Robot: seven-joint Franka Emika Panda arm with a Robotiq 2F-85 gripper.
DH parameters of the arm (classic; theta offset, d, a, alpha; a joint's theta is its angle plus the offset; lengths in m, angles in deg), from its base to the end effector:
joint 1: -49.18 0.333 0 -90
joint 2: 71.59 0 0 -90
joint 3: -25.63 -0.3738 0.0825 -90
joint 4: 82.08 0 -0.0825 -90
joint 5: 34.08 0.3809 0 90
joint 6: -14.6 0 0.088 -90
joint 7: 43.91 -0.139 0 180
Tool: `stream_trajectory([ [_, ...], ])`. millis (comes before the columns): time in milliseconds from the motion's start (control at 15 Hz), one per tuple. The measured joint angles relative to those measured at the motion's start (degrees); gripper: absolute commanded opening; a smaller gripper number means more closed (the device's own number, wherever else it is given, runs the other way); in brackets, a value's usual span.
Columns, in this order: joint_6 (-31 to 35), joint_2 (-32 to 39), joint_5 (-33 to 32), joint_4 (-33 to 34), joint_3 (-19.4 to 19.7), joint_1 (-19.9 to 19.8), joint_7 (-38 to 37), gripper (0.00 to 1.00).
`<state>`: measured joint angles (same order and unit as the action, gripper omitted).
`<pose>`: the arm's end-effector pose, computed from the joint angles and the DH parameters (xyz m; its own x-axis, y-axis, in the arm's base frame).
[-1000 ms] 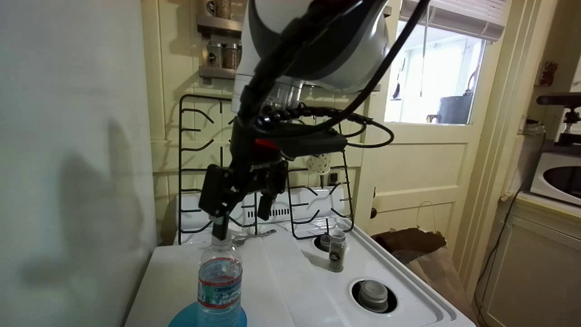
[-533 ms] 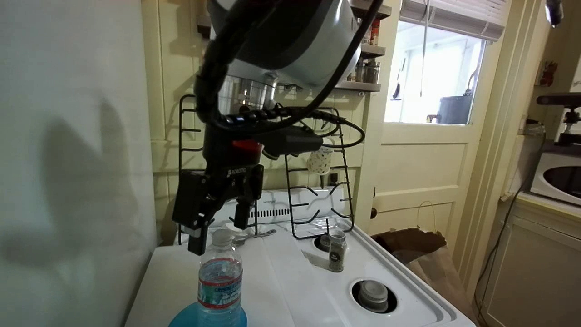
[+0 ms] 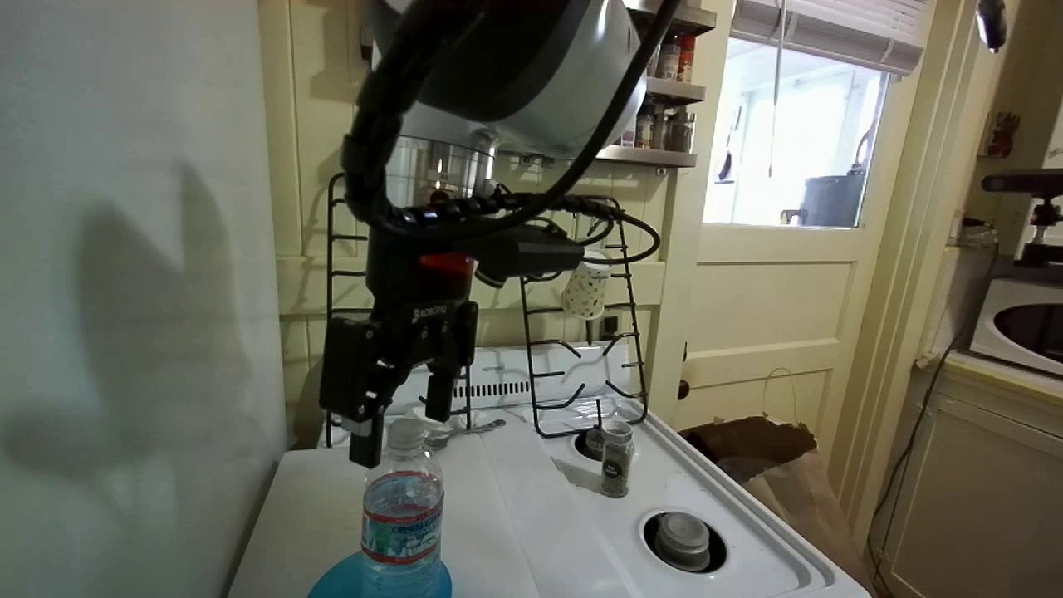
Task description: Take the bottle out of the blue bowl
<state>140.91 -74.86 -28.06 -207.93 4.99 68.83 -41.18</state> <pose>0.3943 0.3450 0.4405 0.7702 0.6347 0.0631 0.6378 -0.7675 -0.0652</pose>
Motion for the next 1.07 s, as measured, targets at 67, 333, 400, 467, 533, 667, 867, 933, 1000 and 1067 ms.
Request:
stream_trajectory([
  [67,0.00,0.12,-0.50,0.00,0.02,-0.02,-0.01,0.70],
  [333,0.00,0.67,-2.74,0.04,0.03,-0.05,-0.19,0.35],
  [400,0.00,0.77,-3.46,0.05,0.03,-0.05,-0.32,0.29],
  [467,0.00,0.81,-4.23,0.10,0.02,-0.05,-0.46,0.29],
  [533,0.00,0.81,-5.04,0.30,-0.03,-0.04,-0.58,0.15],
  [667,0.00,0.84,-6.54,0.83,-0.27,0.07,-1.01,0.08],
  [867,0.00,1.05,-8.79,1.05,-0.71,0.46,-1.67,0.08],
  [933,0.00,1.08,-9.21,1.13,-0.87,0.62,-1.68,0.08],
  [1000,0.00,1.09,-9.49,1.21,-1.04,0.76,-1.68,0.08],
  [1067,0.00,1.09,-9.52,1.31,-1.18,0.91,-1.62,0.08],
])
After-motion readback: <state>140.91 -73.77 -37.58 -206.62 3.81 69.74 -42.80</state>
